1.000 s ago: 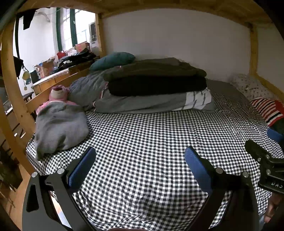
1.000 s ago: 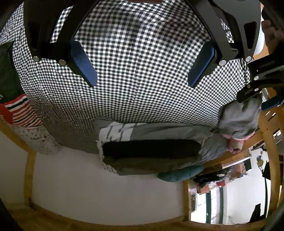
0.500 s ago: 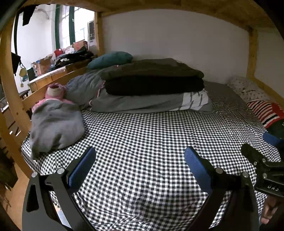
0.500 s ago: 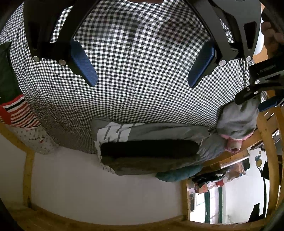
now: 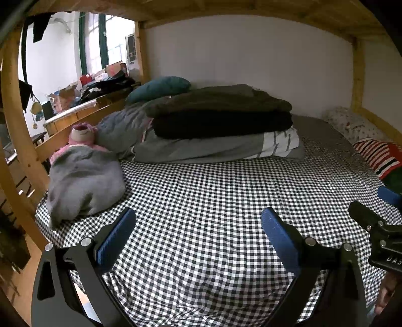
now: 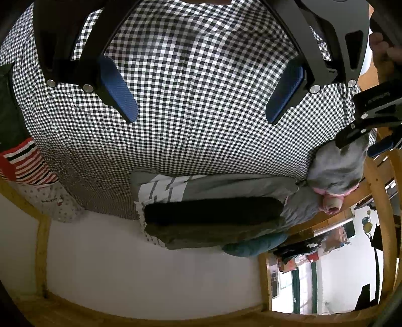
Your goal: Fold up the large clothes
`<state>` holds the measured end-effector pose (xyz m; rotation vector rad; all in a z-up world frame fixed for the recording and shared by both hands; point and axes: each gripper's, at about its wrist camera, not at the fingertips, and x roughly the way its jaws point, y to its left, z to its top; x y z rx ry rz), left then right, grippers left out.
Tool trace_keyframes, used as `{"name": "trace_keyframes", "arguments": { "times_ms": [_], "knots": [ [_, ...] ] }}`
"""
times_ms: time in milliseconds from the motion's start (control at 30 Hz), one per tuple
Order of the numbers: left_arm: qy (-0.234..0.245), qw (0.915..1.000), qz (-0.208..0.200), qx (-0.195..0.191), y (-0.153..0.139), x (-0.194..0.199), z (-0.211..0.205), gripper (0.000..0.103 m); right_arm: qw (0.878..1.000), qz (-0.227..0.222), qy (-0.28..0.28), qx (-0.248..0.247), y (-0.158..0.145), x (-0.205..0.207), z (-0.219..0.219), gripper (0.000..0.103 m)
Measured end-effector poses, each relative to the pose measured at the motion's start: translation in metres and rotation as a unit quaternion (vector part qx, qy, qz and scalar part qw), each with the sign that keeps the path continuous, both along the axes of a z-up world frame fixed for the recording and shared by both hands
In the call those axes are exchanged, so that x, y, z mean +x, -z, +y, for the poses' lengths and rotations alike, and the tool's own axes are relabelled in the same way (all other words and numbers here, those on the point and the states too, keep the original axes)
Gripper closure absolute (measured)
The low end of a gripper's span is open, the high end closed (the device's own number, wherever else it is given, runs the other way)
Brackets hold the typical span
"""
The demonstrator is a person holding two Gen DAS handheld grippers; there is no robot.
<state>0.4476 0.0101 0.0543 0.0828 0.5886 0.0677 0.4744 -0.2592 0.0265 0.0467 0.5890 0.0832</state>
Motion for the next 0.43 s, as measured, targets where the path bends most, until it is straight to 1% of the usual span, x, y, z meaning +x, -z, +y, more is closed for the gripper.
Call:
{"name": "trace_keyframes", "arguments": {
  "times_ms": [200, 233, 333, 433],
  "knots": [
    [-0.002, 1.0000, 0.002, 0.004, -0.0002, 0.0010, -0.0003, 0.004, 1.000, 0.002, -0.002, 0.001, 0.0019, 0.0010, 0.0010, 0.003],
    [-0.006, 0.9999, 0.005, 0.010, -0.0002, 0.0017, -0.0012, 0.004, 1.000, 0.001, -0.003, 0.001, 0.0017, 0.0011, 0.0008, 0.003],
    [-0.021, 0.9995, -0.004, 0.024, -0.0020, -0.0001, -0.0019, 0.004, 1.000, 0.001, -0.004, 0.001, 0.0024, 0.0017, 0.0008, 0.003],
    [-0.024, 0.9996, -0.003, 0.016, -0.0033, 0.0007, 0.0007, 0.004, 1.000, 0.000, -0.004, 0.002, 0.0028, 0.0021, 0.0006, 0.003]
  ]
}}
